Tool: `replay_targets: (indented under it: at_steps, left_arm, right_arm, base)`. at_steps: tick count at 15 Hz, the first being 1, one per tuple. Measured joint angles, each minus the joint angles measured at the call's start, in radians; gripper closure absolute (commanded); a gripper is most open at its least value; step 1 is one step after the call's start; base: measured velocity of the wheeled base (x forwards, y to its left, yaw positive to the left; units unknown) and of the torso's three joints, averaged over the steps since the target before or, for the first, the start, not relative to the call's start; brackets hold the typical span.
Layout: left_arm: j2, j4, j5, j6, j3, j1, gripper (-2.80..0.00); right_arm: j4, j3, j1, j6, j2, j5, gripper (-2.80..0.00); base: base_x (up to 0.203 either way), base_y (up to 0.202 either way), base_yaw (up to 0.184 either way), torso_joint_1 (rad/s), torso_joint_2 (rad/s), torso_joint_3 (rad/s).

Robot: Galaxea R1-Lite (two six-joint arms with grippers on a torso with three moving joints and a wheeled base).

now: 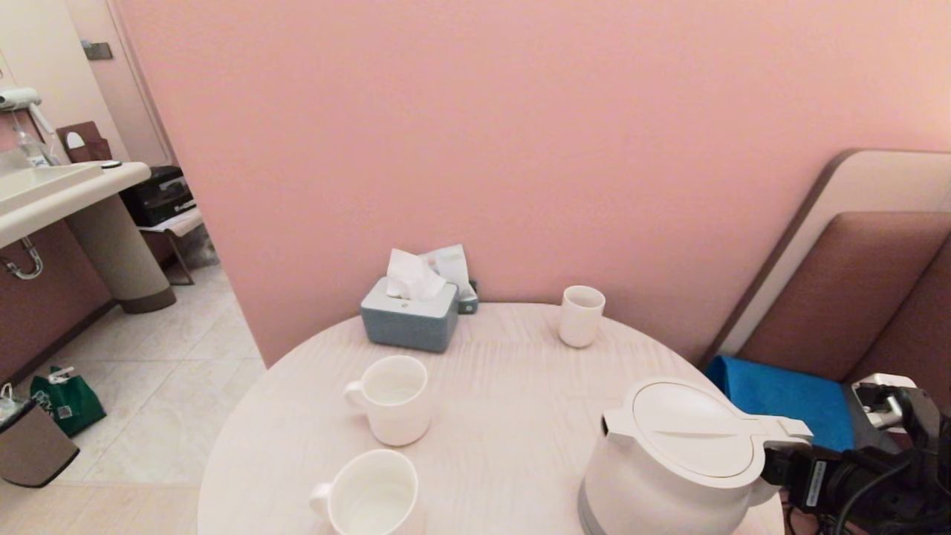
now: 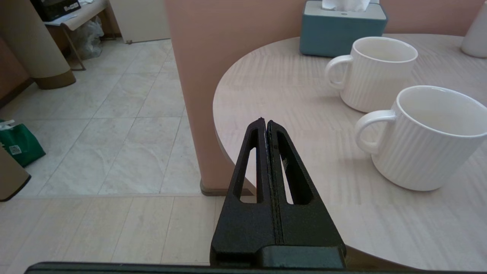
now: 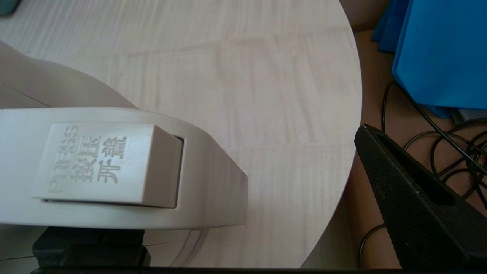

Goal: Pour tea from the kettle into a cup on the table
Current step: Pick up the kettle

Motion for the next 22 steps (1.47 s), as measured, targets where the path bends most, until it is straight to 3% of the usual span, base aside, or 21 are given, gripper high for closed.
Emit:
replay_targets:
  at_steps: [1, 22]
  left_arm:
    - [0.0, 0.0, 0.0, 0.0, 0.0, 0.0, 0.0]
    - [0.0, 0.0, 0.0, 0.0, 0.0, 0.0, 0.0]
  right_arm:
    - [0.0, -0.001, 0.0, 0.0, 0.003, 0.0, 0.0]
    - [0.021, -0.047, 0.016, -0.04, -0.066, -0.006, 0.0]
  base:
    - [0.0, 0.0, 0.0, 0.0, 0.0, 0.0]
    - [0.0, 0.0, 0.0, 0.0, 0.0, 0.0]
